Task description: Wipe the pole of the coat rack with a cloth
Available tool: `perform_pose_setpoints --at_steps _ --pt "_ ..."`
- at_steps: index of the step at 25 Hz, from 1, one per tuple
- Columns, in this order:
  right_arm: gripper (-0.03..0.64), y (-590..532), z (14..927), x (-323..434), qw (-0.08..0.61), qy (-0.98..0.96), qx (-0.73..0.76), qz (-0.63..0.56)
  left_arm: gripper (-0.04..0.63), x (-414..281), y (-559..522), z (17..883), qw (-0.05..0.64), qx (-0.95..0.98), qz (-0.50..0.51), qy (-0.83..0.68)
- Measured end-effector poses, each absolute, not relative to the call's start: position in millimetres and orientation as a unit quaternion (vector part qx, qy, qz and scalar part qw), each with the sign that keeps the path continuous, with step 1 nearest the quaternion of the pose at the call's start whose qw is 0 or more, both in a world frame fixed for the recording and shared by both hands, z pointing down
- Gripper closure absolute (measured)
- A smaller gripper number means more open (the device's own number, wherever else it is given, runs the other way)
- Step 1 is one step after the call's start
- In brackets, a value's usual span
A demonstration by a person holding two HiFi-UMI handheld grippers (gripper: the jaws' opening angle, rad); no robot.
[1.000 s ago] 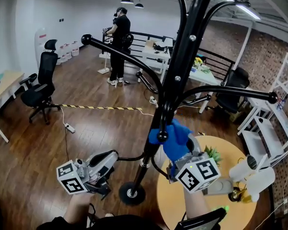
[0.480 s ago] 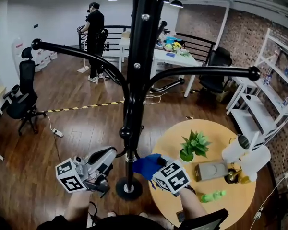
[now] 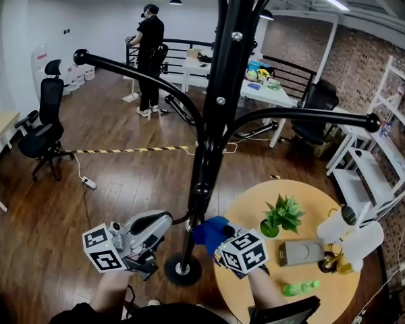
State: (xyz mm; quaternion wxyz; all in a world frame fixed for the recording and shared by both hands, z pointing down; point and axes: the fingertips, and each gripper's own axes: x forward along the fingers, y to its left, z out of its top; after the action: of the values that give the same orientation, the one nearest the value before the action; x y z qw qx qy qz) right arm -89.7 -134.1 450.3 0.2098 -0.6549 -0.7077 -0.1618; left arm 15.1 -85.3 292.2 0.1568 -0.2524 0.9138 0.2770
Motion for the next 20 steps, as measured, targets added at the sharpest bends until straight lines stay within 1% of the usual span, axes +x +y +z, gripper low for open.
perform_pose_setpoints --at_steps 3,7,15,18,20 --pt "0.595 -121 434 -94 0.176 -0.732 -0.645 -0.132 0.592 25 -80 288 0.163 -0.244 0.266 0.918" --pt "0.595 -120 365 -96 0.124 -0.740 -0.659 -0.054 0.594 35 -73 286 0.175 -0.233 0.260 0.921" --pt "0.594 -129 145 -91 -0.096 -0.746 -0.651 0.102 0.592 56 -60 275 0.201 -0.235 0.252 0.917" --pt "0.594 -143 90 -85 -0.157 -0.747 -0.637 0.108 0.593 60 -61 272 0.208 -0.239 0.249 0.915" --pt "0.594 -159 70 -85 -0.181 -0.755 -0.622 0.104 0.593 62 -62 270 0.210 -0.242 0.247 0.915"
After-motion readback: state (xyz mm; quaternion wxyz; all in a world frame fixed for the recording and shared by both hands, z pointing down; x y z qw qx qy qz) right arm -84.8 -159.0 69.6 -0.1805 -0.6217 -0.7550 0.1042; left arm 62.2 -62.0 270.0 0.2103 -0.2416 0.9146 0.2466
